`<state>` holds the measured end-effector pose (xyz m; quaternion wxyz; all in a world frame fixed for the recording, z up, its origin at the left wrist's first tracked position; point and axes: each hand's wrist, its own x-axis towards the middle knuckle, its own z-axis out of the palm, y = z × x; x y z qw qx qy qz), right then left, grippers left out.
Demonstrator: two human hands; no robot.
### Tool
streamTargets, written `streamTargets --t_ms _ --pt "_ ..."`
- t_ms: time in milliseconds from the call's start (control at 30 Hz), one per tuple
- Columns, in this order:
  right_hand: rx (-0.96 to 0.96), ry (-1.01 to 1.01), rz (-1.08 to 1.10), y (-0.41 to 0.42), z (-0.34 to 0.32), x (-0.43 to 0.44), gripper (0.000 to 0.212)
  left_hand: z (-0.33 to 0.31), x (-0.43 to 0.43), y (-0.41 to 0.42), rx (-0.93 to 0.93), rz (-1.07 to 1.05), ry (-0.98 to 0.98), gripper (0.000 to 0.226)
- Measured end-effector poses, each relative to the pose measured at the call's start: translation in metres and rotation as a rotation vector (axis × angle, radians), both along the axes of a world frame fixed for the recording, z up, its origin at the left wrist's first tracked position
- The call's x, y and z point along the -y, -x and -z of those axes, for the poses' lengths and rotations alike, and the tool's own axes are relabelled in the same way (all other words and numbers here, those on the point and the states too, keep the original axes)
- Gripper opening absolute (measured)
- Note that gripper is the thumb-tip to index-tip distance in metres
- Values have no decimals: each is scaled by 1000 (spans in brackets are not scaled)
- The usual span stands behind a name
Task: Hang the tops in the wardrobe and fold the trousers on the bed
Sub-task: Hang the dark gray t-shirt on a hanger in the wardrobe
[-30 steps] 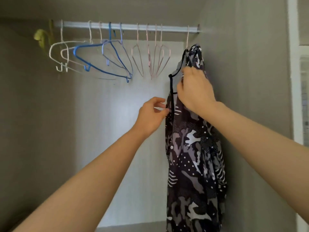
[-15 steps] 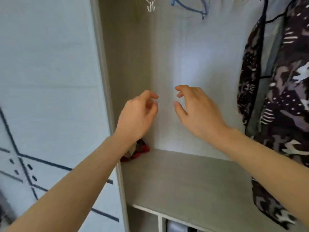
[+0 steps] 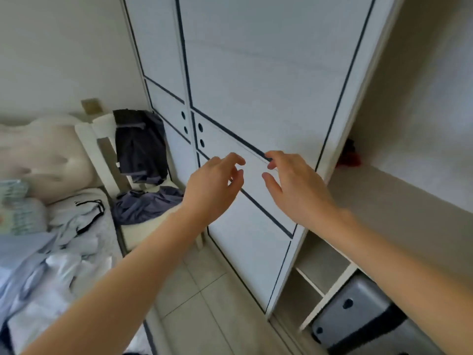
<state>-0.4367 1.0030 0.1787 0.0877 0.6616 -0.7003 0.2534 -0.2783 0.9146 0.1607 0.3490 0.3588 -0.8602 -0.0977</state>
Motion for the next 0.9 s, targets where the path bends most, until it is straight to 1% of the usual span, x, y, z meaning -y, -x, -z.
streamTargets --t_ms 200,333,433,500,633,700,900 --pt "15 -166 -138 -20 67 92 40 69 56 -35 120 -195 -199 25" --pt "-53 -308 -206 -28 107 166 34 106 115 -46 188 -288 -342 25" --pt "-77 -399 -213 -29 129 222 35 128 160 -56 208 -373 -472 26" --pt "-109 -454 -203 -28 142 256 34 139 187 -64 220 -432 -520 26" --pt "-159 -505 -200 -32 159 322 30 156 240 -88 183 -576 -563 25" --pt "-128 -511 -199 -40 161 355 28 162 267 -99 184 -634 -558 25" --pt "-20 -500 -229 -73 166 456 32 164 363 -135 175 -756 -498 24"
